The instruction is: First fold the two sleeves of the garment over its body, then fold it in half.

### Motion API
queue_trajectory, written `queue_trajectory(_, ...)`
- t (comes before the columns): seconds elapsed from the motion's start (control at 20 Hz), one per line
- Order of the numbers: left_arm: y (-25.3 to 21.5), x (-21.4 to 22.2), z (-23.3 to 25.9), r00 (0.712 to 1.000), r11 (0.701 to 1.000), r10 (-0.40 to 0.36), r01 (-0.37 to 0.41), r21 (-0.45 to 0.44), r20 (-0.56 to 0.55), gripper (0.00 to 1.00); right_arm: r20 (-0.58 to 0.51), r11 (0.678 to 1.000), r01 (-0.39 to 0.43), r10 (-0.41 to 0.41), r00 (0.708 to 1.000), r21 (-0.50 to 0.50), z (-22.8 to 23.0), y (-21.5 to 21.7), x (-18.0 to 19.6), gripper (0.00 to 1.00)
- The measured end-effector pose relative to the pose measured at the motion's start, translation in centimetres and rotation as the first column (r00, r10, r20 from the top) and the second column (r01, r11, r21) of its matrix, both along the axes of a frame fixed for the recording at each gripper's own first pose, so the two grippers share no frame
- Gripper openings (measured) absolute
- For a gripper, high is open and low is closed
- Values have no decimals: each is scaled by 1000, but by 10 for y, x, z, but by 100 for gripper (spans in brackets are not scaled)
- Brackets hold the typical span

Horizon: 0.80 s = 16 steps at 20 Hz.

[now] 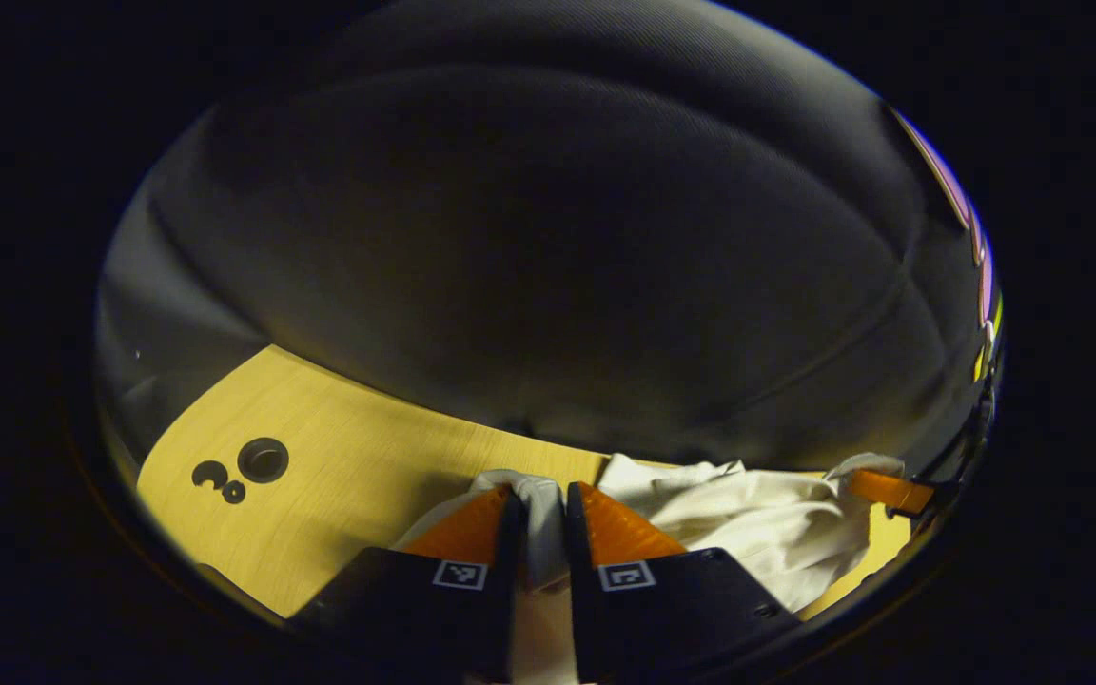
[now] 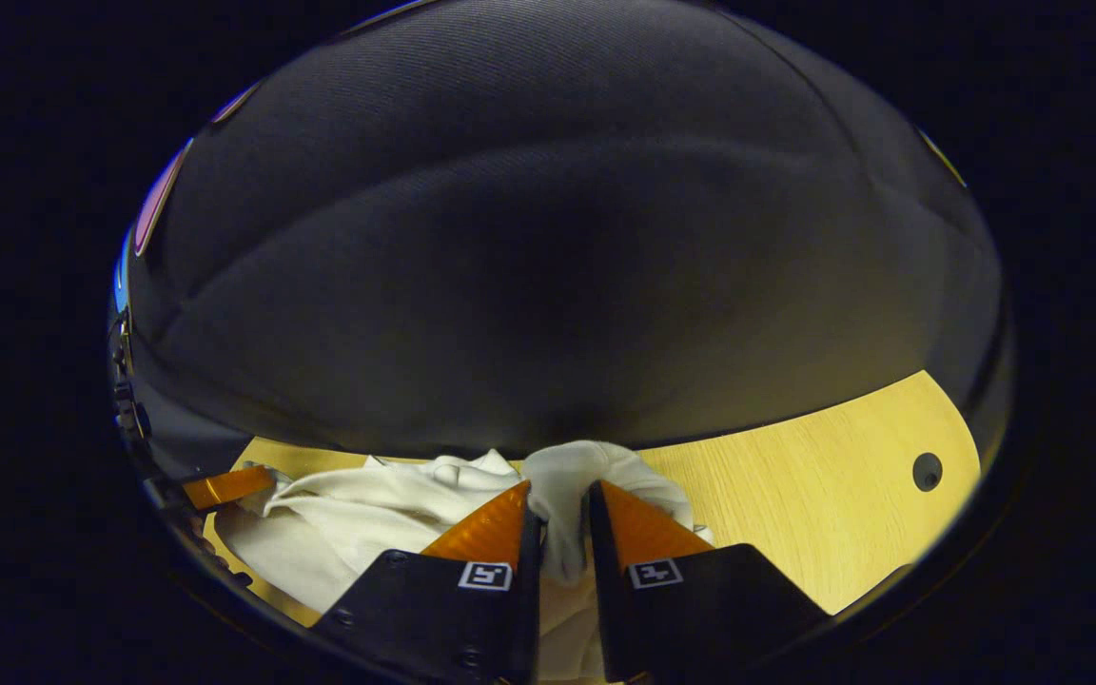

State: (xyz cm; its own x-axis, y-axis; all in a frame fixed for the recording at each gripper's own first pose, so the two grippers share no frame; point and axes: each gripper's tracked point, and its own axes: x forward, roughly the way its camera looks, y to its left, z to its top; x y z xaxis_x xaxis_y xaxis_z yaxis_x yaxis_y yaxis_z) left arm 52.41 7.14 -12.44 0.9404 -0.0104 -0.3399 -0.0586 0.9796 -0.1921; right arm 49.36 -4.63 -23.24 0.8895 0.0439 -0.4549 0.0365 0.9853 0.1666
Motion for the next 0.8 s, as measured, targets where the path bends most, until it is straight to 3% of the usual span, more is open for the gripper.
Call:
queue_trajectory(0.05,-2,-3,-1,1000,1000,-1,1,10,-10,39,-1,1000,3,-3,1000,6,2,-1,-3,29)
queue_trajectory(0.1,-5,-6,1,1000,1000,5,-5,19,-9,53,12,1000,6,-6,1000,11,5,-3,-7,35)
queue_trajectory(0.15,-6,-8,8,1000,999,14,-14,34,8,67,23,1000,11,-11,1000,12,10,-5,-10,34)
queue_trajectory(0.25,-8,-18,20,998,997,35,-37,62,45,89,30,1000,9,-9,1000,-5,13,-10,-20,68)
queue_trajectory(0.3,-7,-27,34,997,996,41,-46,71,63,100,35,1000,6,-5,999,-20,14,-11,-27,94)
queue_trajectory(0.45,-7,-53,67,991,993,52,-64,97,121,98,58,997,7,-3,998,-77,28,-14,-49,99)
queue_trajectory(0.8,1,-161,126,975,990,56,-82,114,215,98,114,991,29,-14,993,-132,90,-12,-134,99)
